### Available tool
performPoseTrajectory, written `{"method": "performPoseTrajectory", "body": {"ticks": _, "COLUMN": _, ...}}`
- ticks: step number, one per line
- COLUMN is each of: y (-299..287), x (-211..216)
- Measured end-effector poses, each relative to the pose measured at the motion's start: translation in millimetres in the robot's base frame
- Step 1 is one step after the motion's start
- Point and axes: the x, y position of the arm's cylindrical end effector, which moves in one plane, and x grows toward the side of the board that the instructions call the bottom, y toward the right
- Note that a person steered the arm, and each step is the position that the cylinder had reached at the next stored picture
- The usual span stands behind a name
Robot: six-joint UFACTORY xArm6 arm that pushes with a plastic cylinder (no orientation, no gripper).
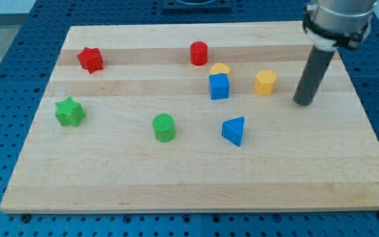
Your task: Move blue triangle diagonally upwards
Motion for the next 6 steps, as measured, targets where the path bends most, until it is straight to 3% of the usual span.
{"method": "performPoseTrajectory", "body": {"ticks": 2, "y": -56, "x": -32}}
{"method": "performPoseTrajectory", "body": {"ticks": 4, "y": -90, "x": -37}}
{"method": "performPoseTrajectory", "body": {"ticks": 5, "y": -53, "x": -30}}
{"method": "performPoseTrajectory", "body": {"ticks": 6, "y": -11, "x": 19}}
